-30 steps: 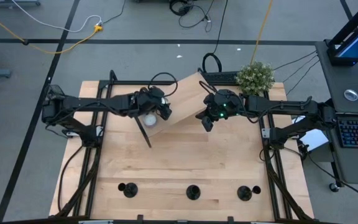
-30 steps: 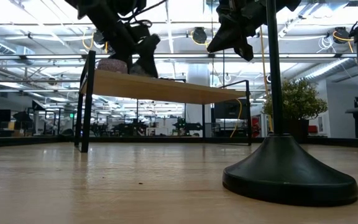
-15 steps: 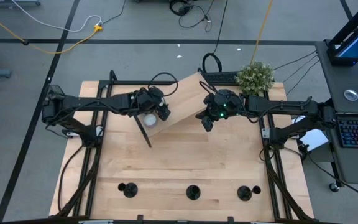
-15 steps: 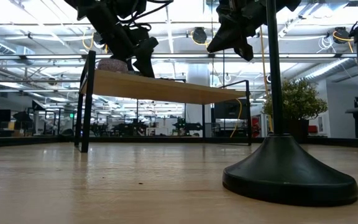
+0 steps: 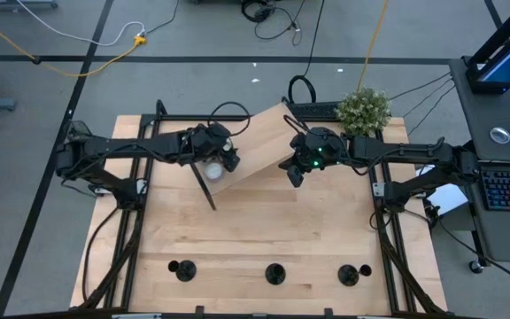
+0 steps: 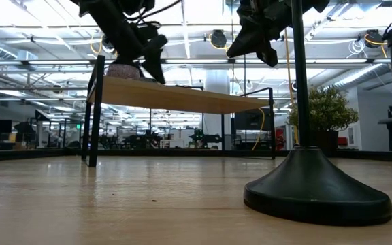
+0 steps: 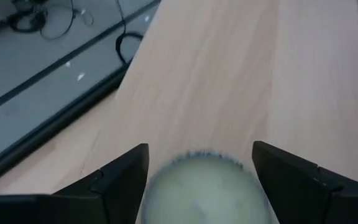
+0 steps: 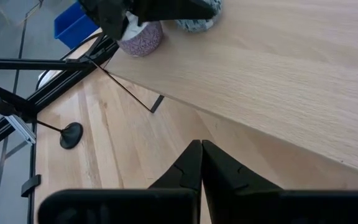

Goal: Pick & Place candle stick holders
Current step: Put the blue patterned scented candle on the shelf, then put the left black candle holder on the shelf

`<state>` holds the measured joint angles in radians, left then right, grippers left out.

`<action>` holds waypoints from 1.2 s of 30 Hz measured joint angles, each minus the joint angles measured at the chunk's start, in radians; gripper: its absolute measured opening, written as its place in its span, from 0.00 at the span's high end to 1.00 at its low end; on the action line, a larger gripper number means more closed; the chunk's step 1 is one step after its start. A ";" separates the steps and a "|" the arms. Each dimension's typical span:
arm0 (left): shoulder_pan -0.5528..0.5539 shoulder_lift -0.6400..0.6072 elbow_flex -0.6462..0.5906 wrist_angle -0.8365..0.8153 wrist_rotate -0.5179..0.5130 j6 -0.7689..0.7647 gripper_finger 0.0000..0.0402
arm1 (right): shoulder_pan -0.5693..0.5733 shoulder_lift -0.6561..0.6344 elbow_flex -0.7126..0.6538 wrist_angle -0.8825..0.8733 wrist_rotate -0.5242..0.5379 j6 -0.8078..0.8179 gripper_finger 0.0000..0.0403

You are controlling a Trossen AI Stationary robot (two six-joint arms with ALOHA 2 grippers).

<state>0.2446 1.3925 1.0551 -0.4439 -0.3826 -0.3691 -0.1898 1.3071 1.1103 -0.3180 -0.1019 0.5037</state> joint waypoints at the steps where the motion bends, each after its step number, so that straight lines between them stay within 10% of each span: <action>1: 0.001 -0.006 -0.001 -0.006 -0.002 0.000 0.29 | 0.000 0.000 0.000 0.000 0.000 0.000 1.00; 21: -0.047 -0.299 0.143 0.100 0.063 0.028 0.31 | 0.000 -0.003 0.000 -0.007 -0.003 -0.044 1.00; 36: -0.390 -0.424 0.149 -0.149 0.128 -0.139 0.38 | 0.005 -0.122 -0.006 -0.084 -0.116 -0.221 1.00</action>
<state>-0.1458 0.9686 1.2041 -0.5931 -0.2544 -0.5084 -0.1845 1.1849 1.1043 -0.4019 -0.2174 0.2831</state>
